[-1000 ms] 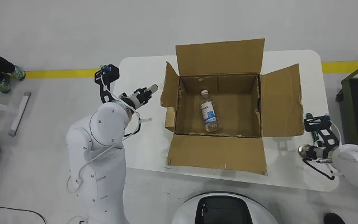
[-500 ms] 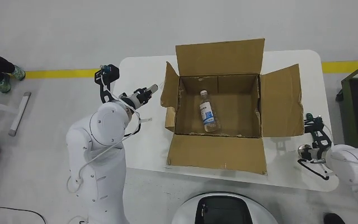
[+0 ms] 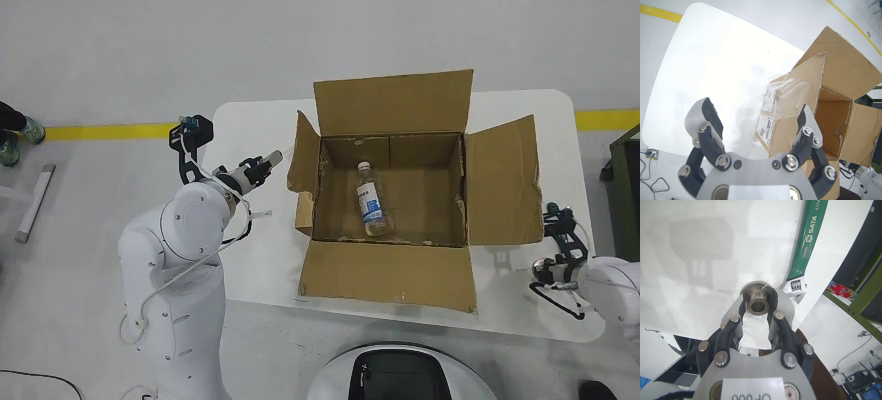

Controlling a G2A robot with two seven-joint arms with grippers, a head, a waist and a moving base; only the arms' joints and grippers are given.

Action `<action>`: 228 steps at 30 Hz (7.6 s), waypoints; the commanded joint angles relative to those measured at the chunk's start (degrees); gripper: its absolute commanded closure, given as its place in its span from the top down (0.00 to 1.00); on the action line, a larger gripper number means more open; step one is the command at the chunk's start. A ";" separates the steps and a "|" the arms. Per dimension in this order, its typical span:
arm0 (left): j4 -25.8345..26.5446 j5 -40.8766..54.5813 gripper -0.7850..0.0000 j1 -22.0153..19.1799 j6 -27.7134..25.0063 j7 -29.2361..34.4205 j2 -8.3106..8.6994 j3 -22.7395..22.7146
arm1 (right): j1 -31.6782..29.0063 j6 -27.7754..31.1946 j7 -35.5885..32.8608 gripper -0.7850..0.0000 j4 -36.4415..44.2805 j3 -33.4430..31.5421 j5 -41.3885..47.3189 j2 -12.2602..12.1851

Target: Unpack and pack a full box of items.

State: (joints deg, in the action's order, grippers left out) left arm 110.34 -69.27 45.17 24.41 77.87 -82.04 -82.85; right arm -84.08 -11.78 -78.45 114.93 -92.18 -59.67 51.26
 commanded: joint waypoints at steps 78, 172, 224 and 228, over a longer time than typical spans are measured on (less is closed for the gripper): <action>0.00 0.00 1.00 0.00 0.00 0.00 0.00 0.00 | 51.57 -2.14 -2.36 0.00 -15.60 46.68 18.61 5.08; 0.00 0.00 1.00 0.00 0.00 0.00 0.00 0.00 | 13.92 -1.76 6.36 0.43 -14.49 1.77 6.25 -2.57; 0.00 0.00 1.00 0.00 0.00 0.00 0.00 0.00 | 33.11 -1.49 5.48 0.00 0.05 -13.50 43.38 -2.86; 0.00 0.00 1.00 0.00 0.00 0.00 0.00 0.00 | 36.56 -1.77 6.74 0.00 -0.12 -5.12 46.11 -2.73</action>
State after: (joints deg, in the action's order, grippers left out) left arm 110.34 -69.27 45.17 24.41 77.87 -82.04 -82.85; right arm -48.47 -13.21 -72.17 114.85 -100.34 -13.66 48.47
